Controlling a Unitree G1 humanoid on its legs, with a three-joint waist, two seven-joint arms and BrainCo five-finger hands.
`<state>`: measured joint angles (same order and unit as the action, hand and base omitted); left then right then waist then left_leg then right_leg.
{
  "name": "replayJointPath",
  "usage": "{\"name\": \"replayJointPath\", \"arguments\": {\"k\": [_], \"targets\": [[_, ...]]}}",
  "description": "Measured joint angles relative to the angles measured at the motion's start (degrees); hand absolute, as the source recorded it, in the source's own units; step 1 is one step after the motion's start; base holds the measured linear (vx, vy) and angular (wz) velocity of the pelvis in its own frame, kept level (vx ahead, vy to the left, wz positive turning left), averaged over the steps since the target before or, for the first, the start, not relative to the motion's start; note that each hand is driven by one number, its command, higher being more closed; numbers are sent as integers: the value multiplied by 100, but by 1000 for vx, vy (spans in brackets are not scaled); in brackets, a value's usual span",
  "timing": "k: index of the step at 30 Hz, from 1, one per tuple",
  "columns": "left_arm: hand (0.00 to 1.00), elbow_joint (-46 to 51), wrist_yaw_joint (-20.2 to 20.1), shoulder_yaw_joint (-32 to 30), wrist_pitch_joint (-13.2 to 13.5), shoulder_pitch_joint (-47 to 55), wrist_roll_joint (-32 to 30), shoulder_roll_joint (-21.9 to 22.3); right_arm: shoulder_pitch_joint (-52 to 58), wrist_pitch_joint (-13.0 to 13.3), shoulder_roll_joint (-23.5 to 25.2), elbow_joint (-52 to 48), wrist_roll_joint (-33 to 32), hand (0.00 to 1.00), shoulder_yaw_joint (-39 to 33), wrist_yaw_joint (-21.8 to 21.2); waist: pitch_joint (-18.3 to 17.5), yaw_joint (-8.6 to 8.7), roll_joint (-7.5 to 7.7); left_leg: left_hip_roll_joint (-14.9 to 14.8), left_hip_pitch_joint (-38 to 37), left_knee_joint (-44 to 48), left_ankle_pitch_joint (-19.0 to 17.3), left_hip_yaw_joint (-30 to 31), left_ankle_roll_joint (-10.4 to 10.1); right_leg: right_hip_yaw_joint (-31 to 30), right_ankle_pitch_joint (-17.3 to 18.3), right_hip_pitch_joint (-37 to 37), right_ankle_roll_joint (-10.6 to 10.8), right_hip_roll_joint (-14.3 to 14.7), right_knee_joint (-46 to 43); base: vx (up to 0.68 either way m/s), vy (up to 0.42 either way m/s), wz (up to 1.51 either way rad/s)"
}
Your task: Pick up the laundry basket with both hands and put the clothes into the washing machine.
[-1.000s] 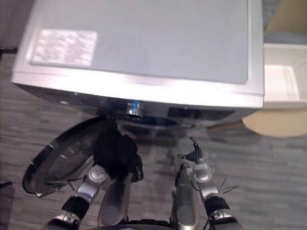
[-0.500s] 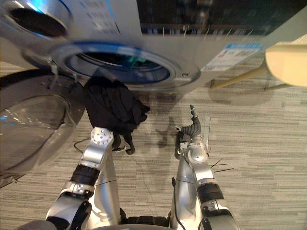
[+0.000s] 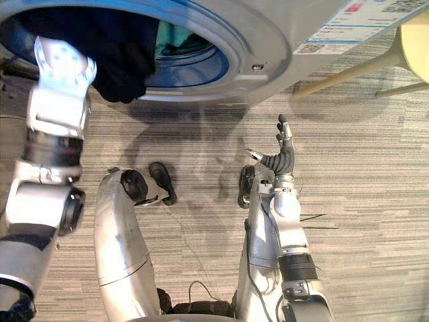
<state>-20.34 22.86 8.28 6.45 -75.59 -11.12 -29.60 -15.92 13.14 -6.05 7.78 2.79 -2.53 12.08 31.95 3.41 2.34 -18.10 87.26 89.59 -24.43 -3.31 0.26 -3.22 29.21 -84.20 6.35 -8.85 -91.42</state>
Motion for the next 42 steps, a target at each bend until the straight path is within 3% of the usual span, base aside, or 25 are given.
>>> {"name": "replayJointPath", "arguments": {"k": [4, 9, 15, 16, 19, 23, 27, 35, 42], "targets": [[100, -272, 271, 158, -123, -850, -67, -78, 0, 16, 94, -97, -84, 0, 0, -105, 14, 111, 103, -3, 152, 52, -14, 5, 24, -5, 8, -134, 16, 9, -27, 46, -3, -2], [100, -334, 777, 288, -146, -1332, -21, -58, 16, 13, 125, -174, -201, 0, -50, -109, 12, 134, 119, -6, 255, -85, -9, -1, 25, 40, -22, -208, 34, 18, 128, 43, -11, -1], [100, -1055, 825, 304, -299, -1456, -95, 24, 17, 19, 127, -191, -211, 0, -42, -108, 19, 144, 133, -16, 317, -154, -11, 8, 28, 99, -38, -217, 39, 32, 297, 65, 0, -5], [0, -1161, 797, 338, -315, -1456, -104, 19, 16, 19, 126, -190, -213, 0, -42, -108, 20, 144, 134, -20, 327, -153, -11, 12, 28, 110, -38, -217, 39, 33, 302, 66, -5, -2], [0, -1592, 274, 547, -420, -1454, -552, 13, 26, 35, 117, -234, -218, 0, -40, -120, 19, 145, 133, -29, 370, -155, -16, 22, 22, 162, -37, -222, 39, 26, 307, 38, -6, 1], [0, -2196, -972, 712, -594, -1305, -1544, 228, 59, 53, 101, -238, -231, 0, -29, -351, 19, 131, 133, -12, 391, -130, -36, 27, 3, 161, -36, -221, 40, -17, 293, 7, -2, 2], [0, -2389, -1539, 838, -731, -922, -2190, 464, 65, 118, 65, -238, -390, 0, -31, -540, 19, 120, 132, -4, 387, -98, -26, 48, 44, 140, -22, -221, 62, -15, 237, 25, -8, 1], [0, -1994, -1614, 861, -722, -623, -2202, 314, 264, 259, -64, -259, -498, 0, 44, -711, 16, 5, 131, 3, 281, -51, -24, 66, 44, 126, 14, -141, 28, -28, 109, 11, -17, 3], [0, -1152, -982, 697, -713, -97, -2019, 74, 545, 259, -80, -238, -400, 0, 81, -676, 14, -112, 131, 104, 48, -201, 14, 76, -9, 182, 73, 109, 8, -124, 155, 21, -29, 10]]}}
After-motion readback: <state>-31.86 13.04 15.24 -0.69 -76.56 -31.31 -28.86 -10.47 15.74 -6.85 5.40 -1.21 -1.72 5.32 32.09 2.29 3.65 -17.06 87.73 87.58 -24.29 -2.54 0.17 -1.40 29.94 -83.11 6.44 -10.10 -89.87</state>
